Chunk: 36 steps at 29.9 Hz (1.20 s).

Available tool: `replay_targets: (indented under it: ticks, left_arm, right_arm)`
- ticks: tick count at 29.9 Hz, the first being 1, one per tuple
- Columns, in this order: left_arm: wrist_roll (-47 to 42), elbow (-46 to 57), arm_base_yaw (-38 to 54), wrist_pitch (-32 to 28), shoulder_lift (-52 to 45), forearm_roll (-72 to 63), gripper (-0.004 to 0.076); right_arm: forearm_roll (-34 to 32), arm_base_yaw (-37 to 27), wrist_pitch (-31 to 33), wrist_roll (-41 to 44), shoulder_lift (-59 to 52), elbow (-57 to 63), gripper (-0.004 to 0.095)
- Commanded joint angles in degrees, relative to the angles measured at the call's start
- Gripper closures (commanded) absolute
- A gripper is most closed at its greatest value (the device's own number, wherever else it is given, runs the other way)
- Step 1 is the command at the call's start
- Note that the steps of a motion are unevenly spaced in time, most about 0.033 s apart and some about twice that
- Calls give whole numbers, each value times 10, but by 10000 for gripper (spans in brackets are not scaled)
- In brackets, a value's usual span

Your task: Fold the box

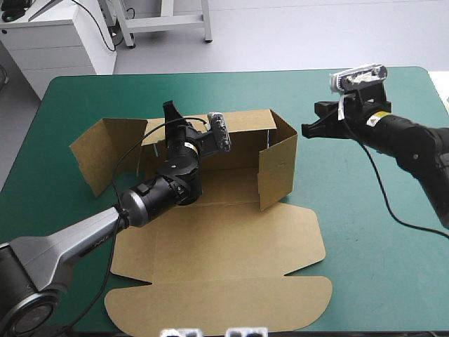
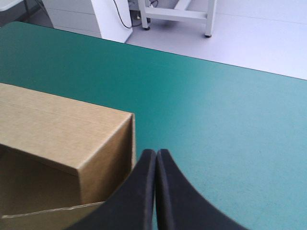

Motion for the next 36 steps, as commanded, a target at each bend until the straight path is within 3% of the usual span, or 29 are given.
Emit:
replay_targets:
  ticks: [1, 13, 26, 29, 33, 36]
  left_arm:
    - [-28, -12, -1, -11, -19, -16, 726]
    - [-28, -12, -1, -12, -19, -16, 726]
    - [-21, -12, -1, -10, -19, -16, 726]
    - [-21, -12, -1, -10, -19, -16, 726]
    - [-20, -12, -1, -10, -19, -16, 726]
    - [-20, -12, -1, -12, -19, -16, 726]
  right_arm:
    - [2, -30, 24, 5, 26, -60, 926]
    - [44, -38, 83, -2, 175, -92, 926]
    - [348, -36, 45, -364, 148, 75, 914]
    - [350, -36, 85, -383, 142, 77, 808]
    - [351, -36, 133, -390, 139, 78, 487]
    - [359, -36, 149, -400, 139, 80, 326]
